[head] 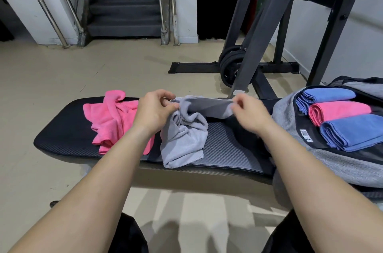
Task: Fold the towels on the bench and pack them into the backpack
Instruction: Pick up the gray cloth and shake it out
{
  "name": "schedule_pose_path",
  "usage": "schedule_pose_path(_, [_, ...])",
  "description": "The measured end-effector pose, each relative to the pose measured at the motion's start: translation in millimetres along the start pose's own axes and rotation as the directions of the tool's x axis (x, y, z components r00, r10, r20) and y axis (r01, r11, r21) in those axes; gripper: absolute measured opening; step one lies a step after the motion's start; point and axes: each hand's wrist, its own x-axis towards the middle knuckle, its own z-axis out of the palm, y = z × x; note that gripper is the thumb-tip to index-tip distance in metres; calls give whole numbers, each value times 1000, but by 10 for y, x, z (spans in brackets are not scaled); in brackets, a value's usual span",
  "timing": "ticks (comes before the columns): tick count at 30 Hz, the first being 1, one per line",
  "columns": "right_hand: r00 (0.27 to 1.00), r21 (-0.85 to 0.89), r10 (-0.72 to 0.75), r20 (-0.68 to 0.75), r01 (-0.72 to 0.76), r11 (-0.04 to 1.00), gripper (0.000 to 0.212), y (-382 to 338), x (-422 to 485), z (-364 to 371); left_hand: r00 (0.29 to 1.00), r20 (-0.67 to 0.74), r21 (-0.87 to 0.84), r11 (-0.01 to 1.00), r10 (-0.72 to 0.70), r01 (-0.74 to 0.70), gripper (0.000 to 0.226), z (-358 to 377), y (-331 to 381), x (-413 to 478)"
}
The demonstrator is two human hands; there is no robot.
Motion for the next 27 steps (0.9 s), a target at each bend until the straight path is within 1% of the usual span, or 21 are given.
schedule_pose_path(2, [988,108,129,-89,-119,987,11,132,6,-178,999,-9,-30,999,-45,45,16,-34,-26,13])
schedule_pose_path(3, [979,137,174,-107,-159,978,12,195,-5,-239,998,-9,-39,998,-59,58,14,-42,-33,14])
schedule_pose_path(5, [975,130,198,-99,-185,974,15,242,-40,-310,998,2,-9,998,-55,55,8,-32,-4,-13])
schedule_pose_path(6, [982,107,169,-83,-160,981,16,217,-59,-323,999,8,16,999,-44,44,4,-17,26,-36])
schedule_pose_path(8, [997,52,47,-63,-44,998,16,104,-111,-323,999,33,29,1000,-12,11,4,54,107,-88])
schedule_pose_path(10, [995,23,-87,-48,88,996,10,-58,-174,-296,995,93,-1,999,37,-37,9,143,198,-137])
schedule_pose_path(12, [984,58,-180,-2,180,982,3,-203,-228,-245,981,163,-63,994,102,-93,9,226,264,-163])
schedule_pose_path(13, [978,83,-209,26,206,975,6,-261,-252,-216,972,190,-93,988,136,-120,8,253,292,-174])
schedule_pose_path(16, [958,138,-261,116,245,960,35,-392,-308,-147,948,248,-168,972,201,-162,8,296,353,-189])
schedule_pose_path(17, [950,150,-276,144,254,955,38,-415,-313,-131,943,259,-198,967,211,-162,7,299,367,-189])
schedule_pose_path(18, [941,150,-295,168,271,951,35,-428,-317,-119,940,267,-230,961,214,-154,7,294,382,-197])
schedule_pose_path(20, [932,137,-311,185,289,948,16,-424,-298,-90,938,281,-274,953,204,-125,12,271,403,-209])
schedule_pose_path(21, [939,124,-298,171,280,952,7,-414,-278,-80,938,285,-278,954,196,-114,15,262,402,-212])
schedule_pose_path(22, [949,104,-278,148,265,959,3,-399,-254,-75,942,279,-264,958,187,-112,18,258,398,-213])
schedule_pose_path(23, [959,82,-255,123,247,966,4,-377,-226,-67,951,252,-216,969,177,-123,23,259,382,-209])
schedule_pose_path(25, [972,40,-220,80,217,975,4,-334,-174,-59,973,172,-48,988,155,-149,28,252,341,-198])
schedule_pose_path(27, [980,-1,-194,30,195,981,3,-288,-129,-63,987,107,95,987,117,-127,27,199,305,-191])
